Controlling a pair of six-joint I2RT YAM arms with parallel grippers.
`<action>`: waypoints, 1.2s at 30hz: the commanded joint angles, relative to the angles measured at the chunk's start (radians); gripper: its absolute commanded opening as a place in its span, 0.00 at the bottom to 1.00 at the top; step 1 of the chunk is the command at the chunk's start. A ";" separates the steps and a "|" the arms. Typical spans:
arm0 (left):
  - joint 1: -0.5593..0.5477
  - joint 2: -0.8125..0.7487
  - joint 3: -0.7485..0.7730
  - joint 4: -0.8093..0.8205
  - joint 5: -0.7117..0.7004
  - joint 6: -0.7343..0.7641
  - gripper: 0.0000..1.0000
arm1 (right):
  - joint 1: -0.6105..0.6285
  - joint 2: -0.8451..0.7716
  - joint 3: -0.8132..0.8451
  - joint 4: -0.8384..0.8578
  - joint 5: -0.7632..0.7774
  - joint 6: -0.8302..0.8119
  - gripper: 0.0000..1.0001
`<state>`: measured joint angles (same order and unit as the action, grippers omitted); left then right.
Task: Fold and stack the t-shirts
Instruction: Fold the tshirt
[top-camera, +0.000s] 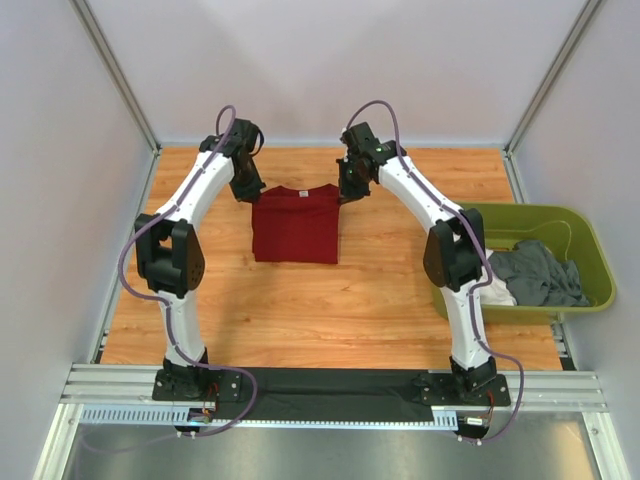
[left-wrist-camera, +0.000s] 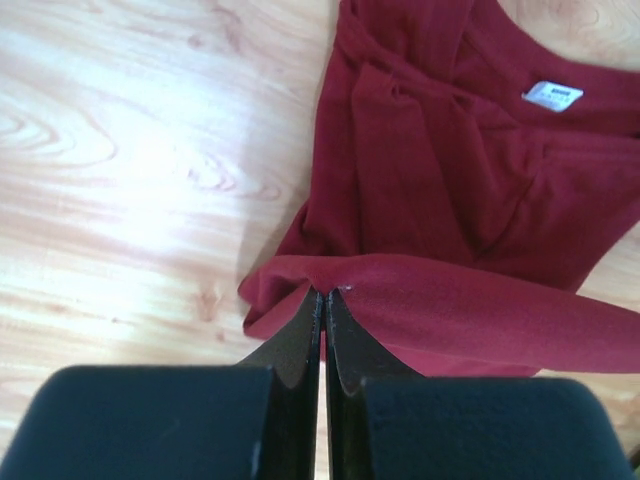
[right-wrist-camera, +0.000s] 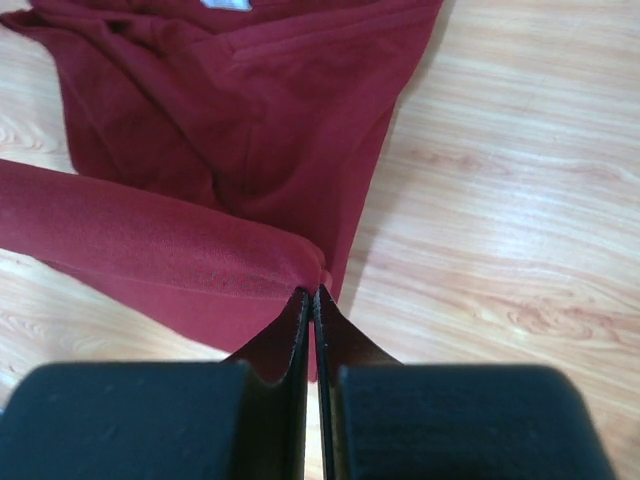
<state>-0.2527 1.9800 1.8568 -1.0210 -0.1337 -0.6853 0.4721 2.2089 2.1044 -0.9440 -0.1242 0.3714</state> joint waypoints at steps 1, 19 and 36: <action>0.030 0.052 0.088 0.004 0.019 0.041 0.00 | -0.030 0.040 0.078 -0.003 -0.005 -0.009 0.00; 0.049 0.000 0.059 0.052 0.062 0.049 0.00 | -0.075 -0.097 -0.032 0.045 -0.012 0.009 0.00; 0.070 0.172 0.170 0.130 0.066 0.035 0.00 | -0.079 0.115 0.137 0.068 -0.006 -0.049 0.00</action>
<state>-0.2123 2.1036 1.9900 -0.9409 -0.0349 -0.6514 0.4095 2.2513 2.1883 -0.9047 -0.1570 0.3599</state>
